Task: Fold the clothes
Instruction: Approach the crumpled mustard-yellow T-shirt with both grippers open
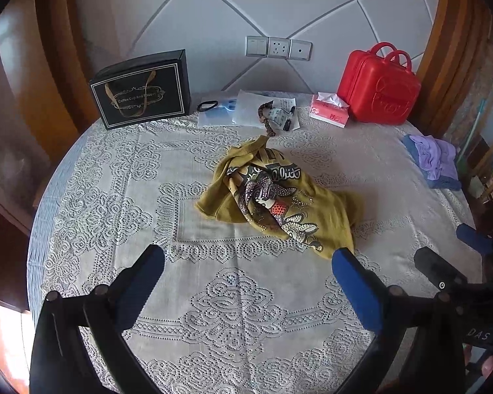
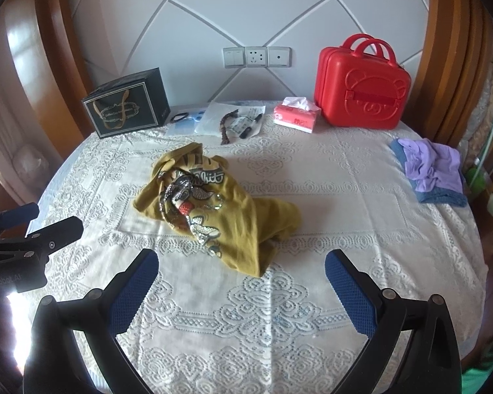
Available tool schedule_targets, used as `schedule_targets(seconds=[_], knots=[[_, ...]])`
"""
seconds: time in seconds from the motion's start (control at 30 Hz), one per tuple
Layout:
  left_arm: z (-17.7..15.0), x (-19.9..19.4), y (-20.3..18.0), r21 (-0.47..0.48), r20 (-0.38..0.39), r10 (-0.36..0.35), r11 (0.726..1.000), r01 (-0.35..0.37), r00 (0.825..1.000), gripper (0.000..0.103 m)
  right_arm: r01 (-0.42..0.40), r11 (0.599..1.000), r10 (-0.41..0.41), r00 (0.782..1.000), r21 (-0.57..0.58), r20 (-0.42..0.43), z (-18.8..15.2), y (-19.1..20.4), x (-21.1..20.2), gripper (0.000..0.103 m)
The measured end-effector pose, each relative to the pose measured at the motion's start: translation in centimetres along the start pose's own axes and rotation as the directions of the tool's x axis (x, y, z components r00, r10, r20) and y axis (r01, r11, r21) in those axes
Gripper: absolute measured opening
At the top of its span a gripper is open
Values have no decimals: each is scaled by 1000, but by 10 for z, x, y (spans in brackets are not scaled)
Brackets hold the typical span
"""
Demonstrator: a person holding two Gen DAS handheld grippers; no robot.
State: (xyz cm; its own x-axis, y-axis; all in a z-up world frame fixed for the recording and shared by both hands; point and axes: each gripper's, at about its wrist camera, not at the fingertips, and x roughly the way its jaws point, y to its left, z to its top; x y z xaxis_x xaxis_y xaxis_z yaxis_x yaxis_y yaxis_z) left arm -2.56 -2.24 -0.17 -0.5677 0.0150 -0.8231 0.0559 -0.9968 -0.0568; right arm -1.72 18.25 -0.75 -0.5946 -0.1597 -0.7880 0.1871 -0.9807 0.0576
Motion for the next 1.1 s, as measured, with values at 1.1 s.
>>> schedule_targets(seconds=[1.1], knots=[[-2, 16, 5, -28, -68, -39, 999, 37, 997, 103, 10, 1000, -8, 997, 20, -76, -7, -8, 21, 103]])
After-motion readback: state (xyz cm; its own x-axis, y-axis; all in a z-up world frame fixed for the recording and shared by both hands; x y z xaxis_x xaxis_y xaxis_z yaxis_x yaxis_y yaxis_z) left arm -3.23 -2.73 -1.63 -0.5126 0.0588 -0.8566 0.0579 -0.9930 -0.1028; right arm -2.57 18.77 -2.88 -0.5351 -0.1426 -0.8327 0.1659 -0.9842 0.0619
